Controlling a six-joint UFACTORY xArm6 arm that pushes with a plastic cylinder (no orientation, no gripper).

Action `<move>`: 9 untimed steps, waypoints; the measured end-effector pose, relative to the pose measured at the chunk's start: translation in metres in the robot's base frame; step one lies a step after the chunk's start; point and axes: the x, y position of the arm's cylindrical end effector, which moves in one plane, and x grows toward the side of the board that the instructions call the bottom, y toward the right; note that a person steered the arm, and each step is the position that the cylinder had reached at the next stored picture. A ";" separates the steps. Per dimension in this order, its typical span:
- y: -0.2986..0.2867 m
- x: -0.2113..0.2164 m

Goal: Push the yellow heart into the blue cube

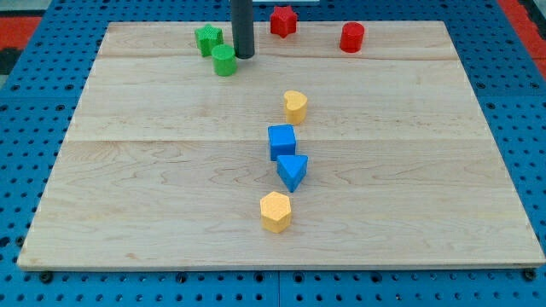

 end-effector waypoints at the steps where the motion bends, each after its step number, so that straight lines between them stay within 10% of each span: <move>1: 0.037 -0.019; 5: -0.091 -0.039; 8: -0.037 -0.027; 9: -0.001 0.039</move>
